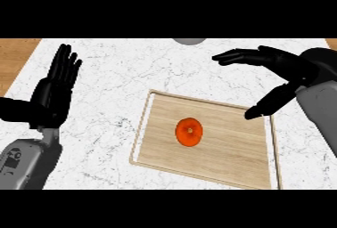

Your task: Pick the squash from the tray and place it in the pot

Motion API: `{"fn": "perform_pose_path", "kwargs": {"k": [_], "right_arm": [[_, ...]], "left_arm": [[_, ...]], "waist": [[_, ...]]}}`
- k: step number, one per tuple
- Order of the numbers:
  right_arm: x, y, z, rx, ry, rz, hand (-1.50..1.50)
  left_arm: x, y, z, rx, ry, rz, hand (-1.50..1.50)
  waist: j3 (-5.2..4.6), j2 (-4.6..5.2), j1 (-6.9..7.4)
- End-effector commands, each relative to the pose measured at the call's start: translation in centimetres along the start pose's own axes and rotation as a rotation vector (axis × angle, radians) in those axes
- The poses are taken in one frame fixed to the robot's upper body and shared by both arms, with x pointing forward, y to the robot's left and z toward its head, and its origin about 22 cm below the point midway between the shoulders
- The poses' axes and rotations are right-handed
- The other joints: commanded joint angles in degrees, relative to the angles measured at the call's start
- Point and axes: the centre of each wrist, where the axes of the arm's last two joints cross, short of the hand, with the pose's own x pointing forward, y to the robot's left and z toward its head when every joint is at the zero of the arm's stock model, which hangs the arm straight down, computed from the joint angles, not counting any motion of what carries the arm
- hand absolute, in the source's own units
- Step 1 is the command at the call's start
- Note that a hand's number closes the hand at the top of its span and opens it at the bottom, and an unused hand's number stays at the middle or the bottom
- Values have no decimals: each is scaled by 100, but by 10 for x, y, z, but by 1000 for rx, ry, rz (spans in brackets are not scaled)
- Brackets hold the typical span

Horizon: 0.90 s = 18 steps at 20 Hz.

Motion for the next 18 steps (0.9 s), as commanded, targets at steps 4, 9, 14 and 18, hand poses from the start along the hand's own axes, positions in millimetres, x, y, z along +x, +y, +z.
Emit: {"fn": "perform_pose_path", "kwargs": {"k": [4,9,14,18], "right_arm": [[-7,3,-18,354,2,150,-150],[2,35,-59,441,0,214,-150],[-9,53,-70,501,68,227,-150],[-16,62,-74,540,134,232,-150]], "left_arm": [[0,-1,-1,7,9,13,0],[-3,8,-6,52,32,-3,0],[-22,8,4,57,14,-16,0],[-4,2,16,49,35,9,0]], "waist": [[-11,-54,-101],[-17,-123,-330],[-18,-109,-320],[-15,-128,-287]]}}
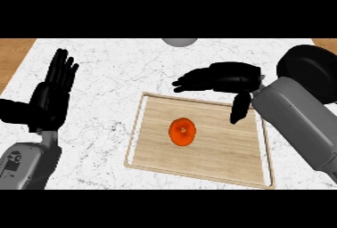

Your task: Pick the squash from the tray and place it in the pot

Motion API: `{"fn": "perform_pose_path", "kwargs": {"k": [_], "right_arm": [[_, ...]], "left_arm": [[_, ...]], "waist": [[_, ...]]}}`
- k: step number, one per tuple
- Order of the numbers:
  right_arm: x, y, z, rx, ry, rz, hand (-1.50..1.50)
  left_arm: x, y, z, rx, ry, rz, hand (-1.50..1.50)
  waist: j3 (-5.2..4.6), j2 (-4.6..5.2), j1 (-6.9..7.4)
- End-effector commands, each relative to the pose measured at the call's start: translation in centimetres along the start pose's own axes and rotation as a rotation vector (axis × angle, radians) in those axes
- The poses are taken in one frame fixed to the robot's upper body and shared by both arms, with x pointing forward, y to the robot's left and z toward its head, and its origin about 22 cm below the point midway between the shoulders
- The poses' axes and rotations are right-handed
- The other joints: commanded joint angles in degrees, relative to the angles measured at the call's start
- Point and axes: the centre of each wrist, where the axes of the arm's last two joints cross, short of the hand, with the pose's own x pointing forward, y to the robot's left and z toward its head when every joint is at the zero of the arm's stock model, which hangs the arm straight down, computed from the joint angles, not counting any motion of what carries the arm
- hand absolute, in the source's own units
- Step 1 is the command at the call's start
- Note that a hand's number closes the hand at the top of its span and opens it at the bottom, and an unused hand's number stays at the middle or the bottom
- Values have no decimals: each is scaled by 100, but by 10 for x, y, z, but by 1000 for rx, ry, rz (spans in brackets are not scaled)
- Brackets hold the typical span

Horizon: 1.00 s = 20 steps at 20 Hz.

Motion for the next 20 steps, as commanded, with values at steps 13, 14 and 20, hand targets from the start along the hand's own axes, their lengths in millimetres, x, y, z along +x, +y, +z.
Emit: {"fn": "perform_pose_path", "kwargs": {"k": [13,14,20], "right_arm": [[3,63,-35,75,-98,-46,-150],[-3,69,-33,69,-84,-32,-150],[2,73,-37,69,6,20,-150]], "left_arm": [[3,5,-7,28,5,-14,0],[-2,-4,2,16,-4,-16,0],[8,1,-6,6,-4,4,0]], "waist": [[2,-11,-70],[2,-8,-51],[1,-8,-65]]}}
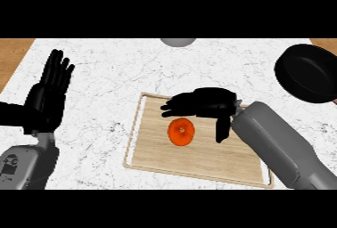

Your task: Pick the squash from the tray and place it in the pot

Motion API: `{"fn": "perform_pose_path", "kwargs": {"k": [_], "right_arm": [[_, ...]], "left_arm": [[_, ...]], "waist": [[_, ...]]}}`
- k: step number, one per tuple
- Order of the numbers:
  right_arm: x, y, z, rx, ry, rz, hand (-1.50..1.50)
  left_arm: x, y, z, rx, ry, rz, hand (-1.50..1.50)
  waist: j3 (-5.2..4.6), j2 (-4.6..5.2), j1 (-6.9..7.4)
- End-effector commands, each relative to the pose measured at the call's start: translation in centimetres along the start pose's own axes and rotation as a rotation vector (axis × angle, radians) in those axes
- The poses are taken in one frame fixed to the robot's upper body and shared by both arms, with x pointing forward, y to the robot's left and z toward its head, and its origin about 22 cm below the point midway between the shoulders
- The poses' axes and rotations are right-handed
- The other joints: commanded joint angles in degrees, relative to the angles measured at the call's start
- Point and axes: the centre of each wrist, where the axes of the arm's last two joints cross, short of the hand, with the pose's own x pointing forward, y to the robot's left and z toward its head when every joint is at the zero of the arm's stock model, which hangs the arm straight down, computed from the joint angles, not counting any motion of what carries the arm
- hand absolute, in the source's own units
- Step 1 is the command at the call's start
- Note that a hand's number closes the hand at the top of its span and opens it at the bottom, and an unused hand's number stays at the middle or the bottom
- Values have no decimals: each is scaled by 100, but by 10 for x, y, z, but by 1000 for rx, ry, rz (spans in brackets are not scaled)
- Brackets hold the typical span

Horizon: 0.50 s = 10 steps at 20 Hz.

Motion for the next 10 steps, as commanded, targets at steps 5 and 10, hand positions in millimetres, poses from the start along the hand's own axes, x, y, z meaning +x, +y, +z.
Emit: {"fn": "perform_pose_path", "kwargs": {"k": [5,10], "right_arm": [[-1,12,-36,42,57,7,-150],[-10,36,-36,41,36,-6,-150]], "left_arm": [[-12,-15,11,-5,3,-16,0],[17,0,-20,9,-10,3,0]], "waist": [[1,8,28],[2,11,4]]}}
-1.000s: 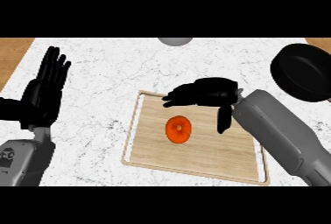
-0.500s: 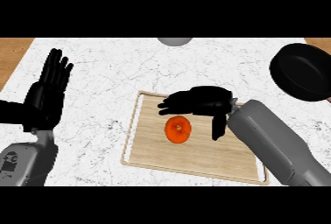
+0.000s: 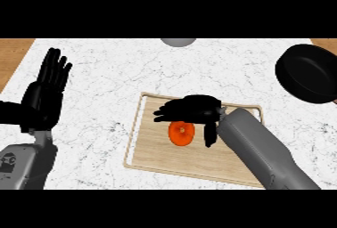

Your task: Pick the squash from the tray and place it in the pot

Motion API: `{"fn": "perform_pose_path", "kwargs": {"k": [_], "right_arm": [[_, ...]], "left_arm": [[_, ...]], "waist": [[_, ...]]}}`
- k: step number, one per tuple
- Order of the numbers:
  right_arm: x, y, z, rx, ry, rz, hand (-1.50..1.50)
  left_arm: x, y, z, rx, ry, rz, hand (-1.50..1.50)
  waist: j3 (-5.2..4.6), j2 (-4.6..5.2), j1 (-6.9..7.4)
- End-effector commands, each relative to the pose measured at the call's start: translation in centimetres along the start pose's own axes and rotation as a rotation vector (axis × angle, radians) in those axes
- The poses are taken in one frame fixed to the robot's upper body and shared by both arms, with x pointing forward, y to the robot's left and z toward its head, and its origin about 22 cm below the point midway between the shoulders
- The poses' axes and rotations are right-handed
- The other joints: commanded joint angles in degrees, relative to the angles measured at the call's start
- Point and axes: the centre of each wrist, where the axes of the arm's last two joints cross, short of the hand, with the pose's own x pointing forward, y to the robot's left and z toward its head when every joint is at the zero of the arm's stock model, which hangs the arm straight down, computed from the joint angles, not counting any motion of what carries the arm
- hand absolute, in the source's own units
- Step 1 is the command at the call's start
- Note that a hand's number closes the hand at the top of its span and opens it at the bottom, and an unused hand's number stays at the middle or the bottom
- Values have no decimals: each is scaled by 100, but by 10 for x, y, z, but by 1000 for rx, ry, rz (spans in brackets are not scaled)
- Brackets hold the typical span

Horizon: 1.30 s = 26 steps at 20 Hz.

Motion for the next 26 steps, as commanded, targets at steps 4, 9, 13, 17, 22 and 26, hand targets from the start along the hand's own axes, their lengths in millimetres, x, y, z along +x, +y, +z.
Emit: {"fn": "perform_pose_path", "kwargs": {"k": [4,9,13,17,22,26], "right_arm": [[3,21,-18,16,-46,-5,-150],[0,43,-24,44,-80,-17,-150],[12,44,-36,24,-213,73,150],[19,40,-55,21,-215,97,150],[31,54,-49,-31,-210,109,150],[19,36,-34,-161,-150,197,150]], "left_arm": [[-6,-14,10,10,-5,5,0],[-14,-14,-5,-3,8,12,0],[-2,-1,7,0,0,8,0],[-9,1,-2,7,-11,2,0],[-3,5,17,1,-6,-11,0],[5,-9,3,0,9,13,0]], "waist": [[1,-3,-7],[0,8,-18],[2,-3,18],[0,6,1],[1,-15,-3],[3,-5,-20]]}}
